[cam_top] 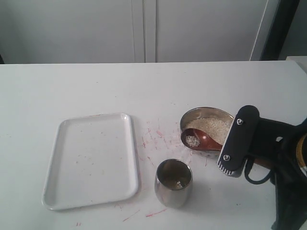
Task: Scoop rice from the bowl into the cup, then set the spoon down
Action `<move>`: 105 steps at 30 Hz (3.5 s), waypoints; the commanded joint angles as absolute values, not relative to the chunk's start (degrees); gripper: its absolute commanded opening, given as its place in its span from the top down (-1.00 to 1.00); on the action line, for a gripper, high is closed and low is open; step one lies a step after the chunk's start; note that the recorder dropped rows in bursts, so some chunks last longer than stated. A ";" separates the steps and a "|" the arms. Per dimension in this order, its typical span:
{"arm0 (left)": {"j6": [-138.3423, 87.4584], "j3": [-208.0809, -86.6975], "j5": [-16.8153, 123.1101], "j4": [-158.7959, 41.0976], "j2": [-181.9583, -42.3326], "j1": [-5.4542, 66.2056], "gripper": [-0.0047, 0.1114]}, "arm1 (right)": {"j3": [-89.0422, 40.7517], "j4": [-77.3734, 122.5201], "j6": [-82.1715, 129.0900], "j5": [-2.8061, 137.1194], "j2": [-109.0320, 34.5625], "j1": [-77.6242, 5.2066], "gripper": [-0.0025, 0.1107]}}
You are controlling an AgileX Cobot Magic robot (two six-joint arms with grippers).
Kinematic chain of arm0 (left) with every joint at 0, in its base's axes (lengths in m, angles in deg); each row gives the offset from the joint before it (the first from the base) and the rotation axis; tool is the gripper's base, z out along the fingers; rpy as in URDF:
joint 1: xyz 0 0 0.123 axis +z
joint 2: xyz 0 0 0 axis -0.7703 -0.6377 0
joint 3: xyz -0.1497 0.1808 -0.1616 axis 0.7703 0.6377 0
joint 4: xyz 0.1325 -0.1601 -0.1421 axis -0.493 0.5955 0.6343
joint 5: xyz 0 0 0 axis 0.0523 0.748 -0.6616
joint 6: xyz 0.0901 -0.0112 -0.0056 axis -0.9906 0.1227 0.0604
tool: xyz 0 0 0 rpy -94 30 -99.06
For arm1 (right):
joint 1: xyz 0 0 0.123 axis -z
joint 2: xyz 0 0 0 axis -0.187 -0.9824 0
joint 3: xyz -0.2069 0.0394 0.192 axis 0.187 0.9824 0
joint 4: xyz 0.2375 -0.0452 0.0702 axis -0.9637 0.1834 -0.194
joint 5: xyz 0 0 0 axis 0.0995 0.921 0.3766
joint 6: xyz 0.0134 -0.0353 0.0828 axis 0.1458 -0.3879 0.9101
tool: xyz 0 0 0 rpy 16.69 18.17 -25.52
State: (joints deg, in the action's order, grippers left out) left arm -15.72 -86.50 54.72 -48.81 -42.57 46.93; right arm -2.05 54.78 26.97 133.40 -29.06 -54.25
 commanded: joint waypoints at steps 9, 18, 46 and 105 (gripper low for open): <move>-15.61 -86.70 54.50 -48.28 -42.33 46.79 0.67 | -1.83 59.82 24.63 131.01 -28.97 -54.38 0.96; -15.61 -86.70 54.50 -48.28 -42.33 46.79 0.67 | -1.83 61.31 22.70 129.27 -28.97 -54.38 0.96; -15.61 -86.70 54.50 -48.28 -42.33 46.79 0.67 | -0.02 65.25 24.16 135.04 -28.72 -62.68 0.96; -15.61 -86.70 54.50 -48.28 -42.33 46.79 0.67 | 12.10 82.71 42.18 130.39 -26.74 -70.28 0.96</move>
